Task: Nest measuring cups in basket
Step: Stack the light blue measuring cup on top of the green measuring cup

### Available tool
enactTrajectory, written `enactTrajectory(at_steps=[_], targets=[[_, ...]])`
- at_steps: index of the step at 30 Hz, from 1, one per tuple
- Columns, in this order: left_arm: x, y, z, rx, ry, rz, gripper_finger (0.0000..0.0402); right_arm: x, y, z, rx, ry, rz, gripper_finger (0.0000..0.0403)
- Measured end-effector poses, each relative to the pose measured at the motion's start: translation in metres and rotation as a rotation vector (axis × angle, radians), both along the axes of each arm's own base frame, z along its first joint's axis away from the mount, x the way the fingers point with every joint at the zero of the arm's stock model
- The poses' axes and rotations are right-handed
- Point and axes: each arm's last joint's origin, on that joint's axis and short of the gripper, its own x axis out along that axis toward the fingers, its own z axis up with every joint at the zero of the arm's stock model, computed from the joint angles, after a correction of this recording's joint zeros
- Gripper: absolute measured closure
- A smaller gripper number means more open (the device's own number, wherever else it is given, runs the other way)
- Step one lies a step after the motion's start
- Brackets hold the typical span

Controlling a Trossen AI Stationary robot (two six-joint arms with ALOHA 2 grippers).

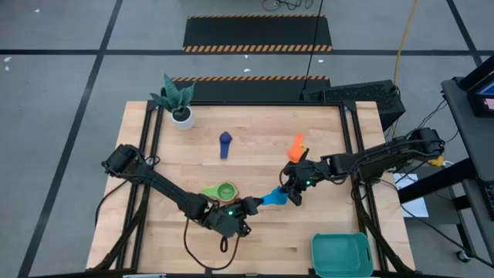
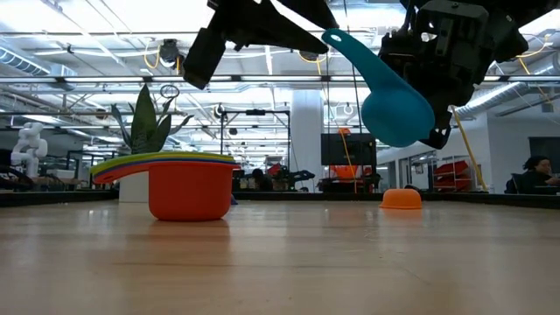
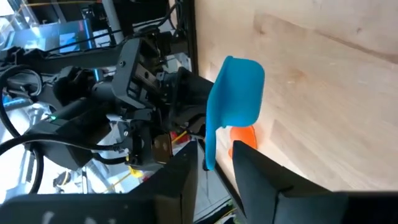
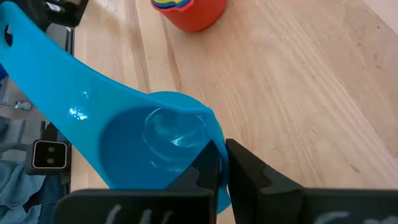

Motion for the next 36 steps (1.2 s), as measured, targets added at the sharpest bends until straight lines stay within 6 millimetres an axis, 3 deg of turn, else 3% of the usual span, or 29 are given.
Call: enactTrajectory(at_steps=[11,22,28,36], targets=[[0.0025,0.0044,-0.0007,0.014,0.023,-0.026,0.0316,-0.0001,0.0,-0.0001,-0.001,0.001,-0.001,0.0394],[0.0038,0.0066,0.0001,0.022,0.024,-0.029,0.0391,-0.0001,-0.0001,-0.0002,-0.002,0.002,-0.002,0.0394],[0.0039,0.0068,0.0001,0.006,0.02,-0.028,0.0385,0.0004,-0.0017,0.0001,-0.02,-0.006,0.0,0.0393],[0.0033,0.0045,0.0018,-0.027,-0.013,-0.008,0.0393,0.0019,-0.0016,0.0019,-0.041,-0.04,0.021,0.0346]])
